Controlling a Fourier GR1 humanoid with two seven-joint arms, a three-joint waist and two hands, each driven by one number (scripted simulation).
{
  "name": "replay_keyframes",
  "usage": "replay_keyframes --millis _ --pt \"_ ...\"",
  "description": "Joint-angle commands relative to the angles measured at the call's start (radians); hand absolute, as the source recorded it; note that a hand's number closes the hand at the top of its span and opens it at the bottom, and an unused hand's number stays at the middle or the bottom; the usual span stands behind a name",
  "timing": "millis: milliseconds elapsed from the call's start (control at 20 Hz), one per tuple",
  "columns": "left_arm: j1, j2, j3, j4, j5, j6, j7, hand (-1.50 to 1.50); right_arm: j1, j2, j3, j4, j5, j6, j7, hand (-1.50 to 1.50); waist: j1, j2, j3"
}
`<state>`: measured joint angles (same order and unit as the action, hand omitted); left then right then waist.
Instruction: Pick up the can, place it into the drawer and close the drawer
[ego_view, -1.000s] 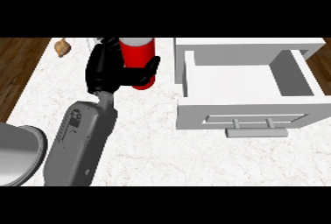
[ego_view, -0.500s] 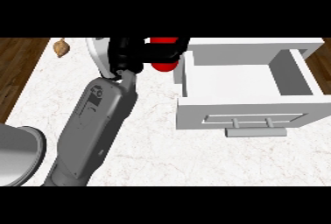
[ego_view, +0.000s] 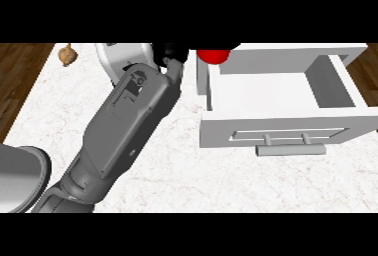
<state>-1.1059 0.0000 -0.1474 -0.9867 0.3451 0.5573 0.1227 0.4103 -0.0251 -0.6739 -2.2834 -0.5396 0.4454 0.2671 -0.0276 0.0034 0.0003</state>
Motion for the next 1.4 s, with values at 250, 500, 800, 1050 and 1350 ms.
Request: replay_keyframes --millis 250,500,800,1050,1350 --pt "-0.152 0.0 -0.077 0.194 0.137 0.048 -0.072 1.5 0.027 0.024 -0.003 -0.076 -0.021 -0.004 0.036 -1.5 -0.013 0.001 0.0" --pt "-0.238 0.0 -0.134 0.3 0.264 0.087 -0.119 1.5 -0.017 0.007 0.0 -0.003 0.002 0.02 0.005 -1.5 -0.036 0.006 0.001" --pt "-0.289 0.0 -0.184 0.433 0.319 0.075 -0.18 1.5 -0.027 -0.01 -0.002 -0.012 -0.01 0.015 0.024 -1.5 -0.043 0.01 0.001" --pt "-0.305 0.0 -0.236 0.464 0.404 0.101 -0.198 1.5 -0.016 0.023 0.023 0.005 0.035 0.024 -0.017 -1.5 -0.048 0.01 0.002" --pt "-0.327 0.0 -0.363 0.462 0.483 0.167 -0.164 1.5 -0.104 -0.048 0.014 -0.007 -0.008 -0.047 0.084 -1.5 -0.05 0.012 0.001"
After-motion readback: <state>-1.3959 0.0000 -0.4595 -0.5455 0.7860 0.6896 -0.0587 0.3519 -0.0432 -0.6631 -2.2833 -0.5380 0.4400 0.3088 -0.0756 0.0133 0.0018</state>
